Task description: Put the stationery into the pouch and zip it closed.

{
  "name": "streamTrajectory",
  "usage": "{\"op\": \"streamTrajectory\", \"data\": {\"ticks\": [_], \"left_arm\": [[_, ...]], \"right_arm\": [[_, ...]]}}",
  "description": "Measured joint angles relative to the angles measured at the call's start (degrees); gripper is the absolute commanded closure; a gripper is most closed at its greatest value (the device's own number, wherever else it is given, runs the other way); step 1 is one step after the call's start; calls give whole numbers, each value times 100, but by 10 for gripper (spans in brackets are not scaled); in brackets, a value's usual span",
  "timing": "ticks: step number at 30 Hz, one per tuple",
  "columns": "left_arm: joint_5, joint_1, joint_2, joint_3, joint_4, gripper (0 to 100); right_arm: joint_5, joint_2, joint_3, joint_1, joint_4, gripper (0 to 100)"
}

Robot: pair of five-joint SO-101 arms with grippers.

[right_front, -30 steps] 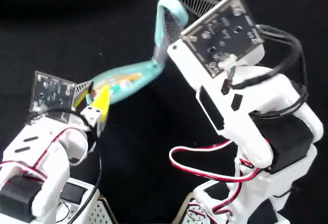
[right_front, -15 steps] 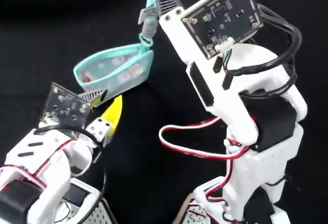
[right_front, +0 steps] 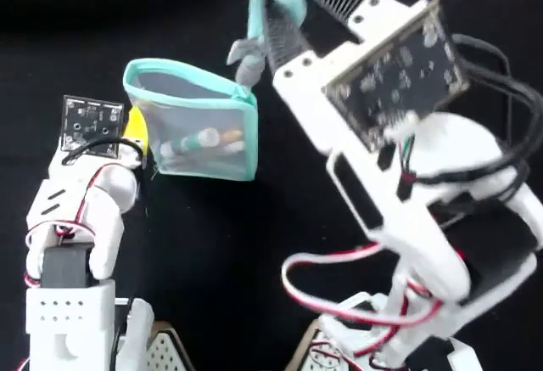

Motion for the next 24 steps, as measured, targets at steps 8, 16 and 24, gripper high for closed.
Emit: {"op": "streamTrajectory", "data": {"ticks": [8, 16, 24], "left_arm": [[404, 343, -9, -712, 1081, 873], [448, 598, 378, -536, -105, 877], [809, 624, 1591, -484, -615, 873]], "right_arm": [[0, 0, -123, -668, 202, 986], [0, 0, -888, -1020, 484, 986], [0, -9, -1020, -1029, 756, 986]]}}
